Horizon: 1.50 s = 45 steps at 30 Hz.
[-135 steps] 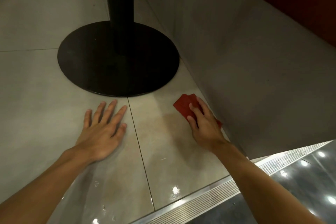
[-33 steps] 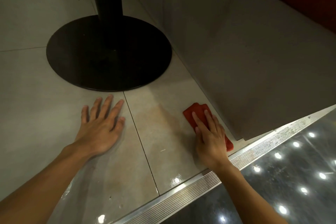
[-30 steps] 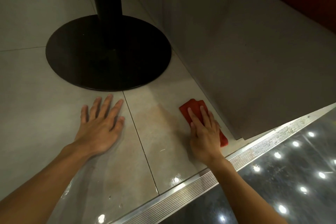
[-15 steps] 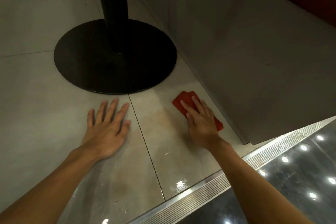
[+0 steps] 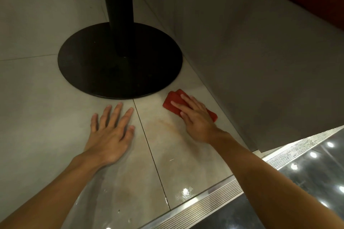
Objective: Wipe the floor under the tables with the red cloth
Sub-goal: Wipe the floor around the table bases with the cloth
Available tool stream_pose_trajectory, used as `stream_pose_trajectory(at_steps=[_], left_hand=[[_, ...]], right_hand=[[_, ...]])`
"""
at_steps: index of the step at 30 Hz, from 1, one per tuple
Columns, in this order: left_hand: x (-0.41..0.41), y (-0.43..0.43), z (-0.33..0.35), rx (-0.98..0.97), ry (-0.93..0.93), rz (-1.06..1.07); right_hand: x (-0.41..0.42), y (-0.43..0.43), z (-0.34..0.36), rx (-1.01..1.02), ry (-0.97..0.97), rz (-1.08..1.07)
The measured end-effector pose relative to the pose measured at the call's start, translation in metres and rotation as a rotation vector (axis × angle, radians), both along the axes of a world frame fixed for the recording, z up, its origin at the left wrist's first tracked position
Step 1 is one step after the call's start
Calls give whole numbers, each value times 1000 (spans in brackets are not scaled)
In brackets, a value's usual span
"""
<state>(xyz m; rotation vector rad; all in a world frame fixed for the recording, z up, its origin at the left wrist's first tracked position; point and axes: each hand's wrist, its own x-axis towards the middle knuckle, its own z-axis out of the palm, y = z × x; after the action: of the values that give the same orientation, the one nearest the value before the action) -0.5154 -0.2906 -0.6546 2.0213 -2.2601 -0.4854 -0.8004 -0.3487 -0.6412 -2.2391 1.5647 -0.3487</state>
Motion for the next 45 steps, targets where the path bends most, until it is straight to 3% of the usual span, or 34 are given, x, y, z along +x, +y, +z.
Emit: stream_pose_trajectory(at_steps=[3,10,19,26,32,38,45], left_hand=[[1,0,0,11,-10,-3],[-2,0,2,18,-24,11],[-1,0,2,17,-9,-7],[-1,0,3,22,-13,1],[-2,1,3,17,-14,2],[-3,0,5,28,-29,10],[0,1,3,12,-11,-10]], right_hand=[[20,-3,2,12,2,-3],[30,11,2,12,-33,219],[35,-6,-1,-14,-46,128],[13,5,-4,-31,-45,353],[12,-10,0,-37,-62,288],[23,6,-3,-64,-30,444],[-23,5,-6,-62,-82,258]])
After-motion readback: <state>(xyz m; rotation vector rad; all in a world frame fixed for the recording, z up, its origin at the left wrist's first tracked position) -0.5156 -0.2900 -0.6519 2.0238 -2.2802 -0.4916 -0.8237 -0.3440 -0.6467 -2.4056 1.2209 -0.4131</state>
